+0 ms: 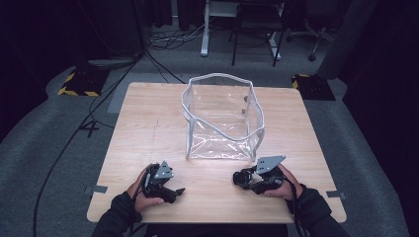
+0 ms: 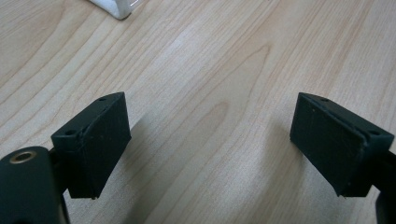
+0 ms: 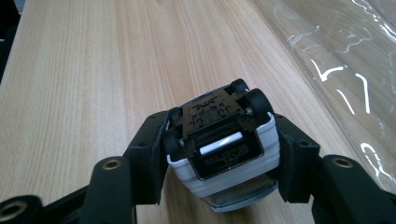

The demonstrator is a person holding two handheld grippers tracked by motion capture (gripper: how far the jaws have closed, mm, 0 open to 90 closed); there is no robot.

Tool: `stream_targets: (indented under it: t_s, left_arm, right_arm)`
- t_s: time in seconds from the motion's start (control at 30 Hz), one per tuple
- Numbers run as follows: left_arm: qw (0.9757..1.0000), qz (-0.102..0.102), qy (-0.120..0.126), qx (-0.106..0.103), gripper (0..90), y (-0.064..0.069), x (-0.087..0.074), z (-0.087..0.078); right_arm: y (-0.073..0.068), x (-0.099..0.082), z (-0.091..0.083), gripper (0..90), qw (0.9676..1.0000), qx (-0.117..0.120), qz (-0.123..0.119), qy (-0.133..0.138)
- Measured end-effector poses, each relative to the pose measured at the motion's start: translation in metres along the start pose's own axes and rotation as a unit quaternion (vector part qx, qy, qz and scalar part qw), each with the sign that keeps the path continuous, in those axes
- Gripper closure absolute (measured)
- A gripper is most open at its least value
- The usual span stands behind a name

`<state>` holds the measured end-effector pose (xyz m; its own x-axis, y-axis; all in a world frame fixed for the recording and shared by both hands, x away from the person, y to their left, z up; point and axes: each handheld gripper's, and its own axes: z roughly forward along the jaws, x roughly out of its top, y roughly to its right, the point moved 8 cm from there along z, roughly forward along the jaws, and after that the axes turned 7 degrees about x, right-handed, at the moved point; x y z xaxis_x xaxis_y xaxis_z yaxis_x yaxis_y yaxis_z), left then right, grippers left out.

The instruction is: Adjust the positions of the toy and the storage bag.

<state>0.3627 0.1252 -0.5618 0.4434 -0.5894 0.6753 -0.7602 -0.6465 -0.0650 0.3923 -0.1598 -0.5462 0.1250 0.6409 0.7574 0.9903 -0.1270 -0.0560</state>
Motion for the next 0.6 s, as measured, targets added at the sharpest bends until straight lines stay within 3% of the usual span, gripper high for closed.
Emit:
stream_targets:
  t_s: [0.07,0.17,0.2,0.43,0.5,0.6]
  left_arm:
    - [1.0000,-0.001,0.001,0.000,12.5,0.000,0.000,0.000]
    - [1.0000,-0.001,0.001,0.000,12.5,0.000,0.000,0.000]
    - [1.0000,0.000,0.000,0.000,12.5,0.000,0.000,0.000]
    - [1.0000,-0.002,0.001,0.000,12.4,0.000,0.000,0.000]
    - [1.0000,-0.002,0.001,0.000,12.4,0.000,0.000,0.000]
    - [1.0000,-0.001,0.001,0.000,12.5,0.000,0.000,0.000]
  right_arm:
    - [-0.001,-0.003,-0.002,45.1,0.9997,-0.007,0.023,-0.007]
    - [0.002,-0.002,-0.004,45.2,0.9998,-0.013,0.016,0.006]
    - [0.002,-0.003,-0.006,45.2,0.9995,-0.017,0.026,0.001]
    - [0.005,0.001,-0.019,45.4,0.9992,-0.028,0.023,0.019]
    - [0.004,0.002,-0.025,45.4,0.9983,-0.033,0.043,0.023]
    - [0.007,0.005,-0.034,45.4,0.9978,-0.042,0.037,0.036]
